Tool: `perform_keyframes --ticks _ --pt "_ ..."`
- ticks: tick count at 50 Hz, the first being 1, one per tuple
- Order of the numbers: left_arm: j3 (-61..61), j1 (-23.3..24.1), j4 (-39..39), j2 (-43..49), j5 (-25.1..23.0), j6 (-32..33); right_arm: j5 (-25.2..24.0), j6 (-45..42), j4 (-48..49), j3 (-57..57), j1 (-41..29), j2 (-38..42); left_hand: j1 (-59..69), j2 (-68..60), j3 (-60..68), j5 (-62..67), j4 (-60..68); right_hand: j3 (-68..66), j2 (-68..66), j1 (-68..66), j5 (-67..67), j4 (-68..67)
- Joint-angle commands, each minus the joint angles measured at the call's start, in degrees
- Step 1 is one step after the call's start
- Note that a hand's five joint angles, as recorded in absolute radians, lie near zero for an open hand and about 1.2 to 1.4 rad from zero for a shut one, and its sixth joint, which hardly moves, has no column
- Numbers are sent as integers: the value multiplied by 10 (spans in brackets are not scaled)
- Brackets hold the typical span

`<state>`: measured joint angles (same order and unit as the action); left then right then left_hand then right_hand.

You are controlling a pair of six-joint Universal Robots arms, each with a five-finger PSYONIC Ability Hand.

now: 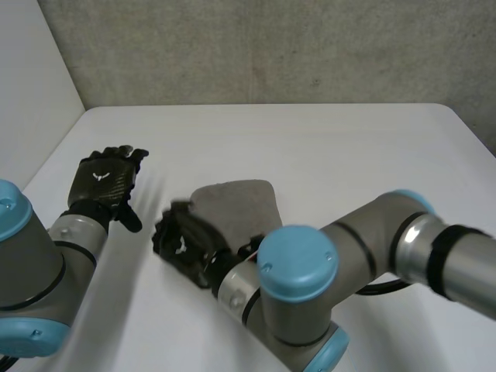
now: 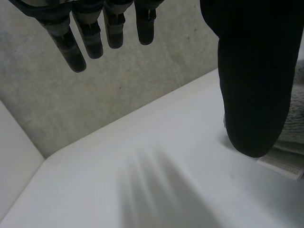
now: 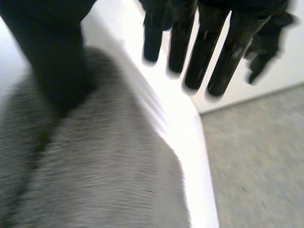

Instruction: Fold the laundry

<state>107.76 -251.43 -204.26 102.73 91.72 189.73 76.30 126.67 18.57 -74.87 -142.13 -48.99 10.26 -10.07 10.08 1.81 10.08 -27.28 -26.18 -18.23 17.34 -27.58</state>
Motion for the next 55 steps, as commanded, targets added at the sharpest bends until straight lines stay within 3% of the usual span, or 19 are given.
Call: perform_keyframes --ticks 1,5,8,10,16,27,42,48,55 --pt "-25 13 -2 1 -14 -22 102 187 -7 -20 47 -97 8 -10 10 -8 10 173 162 82 -173 176" --pt "-68 43 1 4 -12 -56 131 353 -69 -22 97 -154 10 -12 11 -6 11 173 162 82 -173 176" --pt "-84 55 4 9 -13 -71 127 395 -100 -19 117 -163 10 -12 11 -6 11 173 162 82 -173 176" --pt "-118 78 28 26 -13 -101 112 467 -161 4 148 -160 10 -12 11 -6 11 173 162 82 -173 176" --pt "-178 125 79 78 -12 -125 69 532 -229 47 169 -110 8 -10 10 -8 10 173 162 82 -173 176" --pt "-255 146 141 218 13 -122 43 540 -242 89 181 -17 10 -12 11 -6 11 173 162 82 -173 176" --pt "-207 129 140 223 32 -69 45 479 -256 148 172 63 -3 1 -1 -18 -1 173 162 82 -173 176" --pt "-194 138 136 153 29 -17 47 464 -267 158 177 -25 -3 1 -1 -18 -1 173 162 82 -173 176" --pt "-234 129 143 48 29 -20 75 464 -262 158 211 -160 -3 1 -1 -18 -1 173 162 82 -173 176"
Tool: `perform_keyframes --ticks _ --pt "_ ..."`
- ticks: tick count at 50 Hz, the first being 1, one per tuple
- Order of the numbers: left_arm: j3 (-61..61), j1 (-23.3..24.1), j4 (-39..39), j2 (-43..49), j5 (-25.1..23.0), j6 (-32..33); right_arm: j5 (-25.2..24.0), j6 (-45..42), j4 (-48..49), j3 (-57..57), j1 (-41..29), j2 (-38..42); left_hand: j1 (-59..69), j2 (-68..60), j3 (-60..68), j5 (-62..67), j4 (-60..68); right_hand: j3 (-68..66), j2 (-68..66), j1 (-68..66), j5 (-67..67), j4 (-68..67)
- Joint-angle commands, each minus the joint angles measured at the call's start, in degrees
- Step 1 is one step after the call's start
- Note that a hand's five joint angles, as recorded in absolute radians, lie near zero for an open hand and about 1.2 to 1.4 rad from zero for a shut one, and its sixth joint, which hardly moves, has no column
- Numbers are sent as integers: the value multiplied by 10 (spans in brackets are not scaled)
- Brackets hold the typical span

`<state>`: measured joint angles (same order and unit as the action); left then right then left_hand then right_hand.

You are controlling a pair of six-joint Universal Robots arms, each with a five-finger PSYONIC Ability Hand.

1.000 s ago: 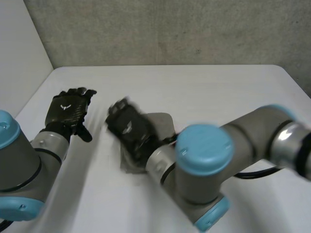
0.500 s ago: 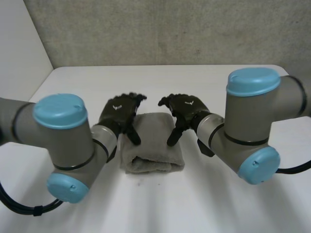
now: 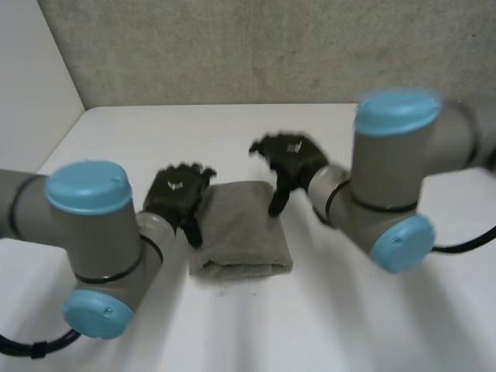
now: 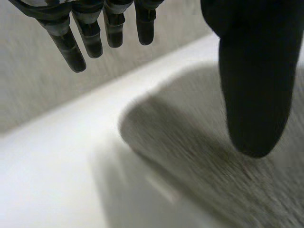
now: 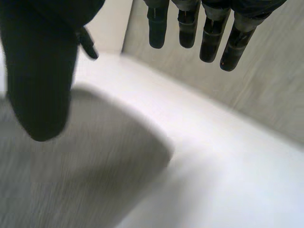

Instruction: Fold the laundry

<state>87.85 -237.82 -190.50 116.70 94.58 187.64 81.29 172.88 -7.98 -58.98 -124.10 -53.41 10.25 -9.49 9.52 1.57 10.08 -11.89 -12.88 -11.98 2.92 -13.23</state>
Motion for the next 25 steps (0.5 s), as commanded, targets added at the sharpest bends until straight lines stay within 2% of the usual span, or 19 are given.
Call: perform_keyframes --ticks 1,2,3,5,7,10,16,25 --pt "-54 -9 13 -115 1 -2 46 2 3 -2 43 -146 -3 -5 5 -16 -1 19 29 20 -29 32" --pt "-70 -13 28 -135 0 -3 70 2 3 -5 54 -177 -3 -5 5 -16 -1 19 29 20 -29 32" --pt "-70 -13 29 -135 0 -3 70 2 3 -5 54 -177 -3 -5 5 -16 -1 19 29 20 -29 32" --pt "-88 -26 51 -155 0 -4 116 3 2 -12 73 -215 -3 -5 5 -16 -1 19 29 20 -29 32" --pt "-115 -60 107 -196 0 -13 132 3 2 -17 81 -226 -3 -5 5 -16 -1 19 29 20 -29 32" --pt "-127 -80 146 -224 -2 -32 148 -1 -5 -35 88 -241 -3 -5 5 -16 -1 19 29 20 -29 32" --pt "-121 -85 172 -256 -4 -68 149 -1 -14 -73 93 -274 -3 -5 5 -16 -1 19 29 20 -29 32" --pt "-108 -86 170 -260 -5 -77 142 -1 -12 -103 102 -303 -3 -5 5 -16 -1 19 29 20 -29 32"
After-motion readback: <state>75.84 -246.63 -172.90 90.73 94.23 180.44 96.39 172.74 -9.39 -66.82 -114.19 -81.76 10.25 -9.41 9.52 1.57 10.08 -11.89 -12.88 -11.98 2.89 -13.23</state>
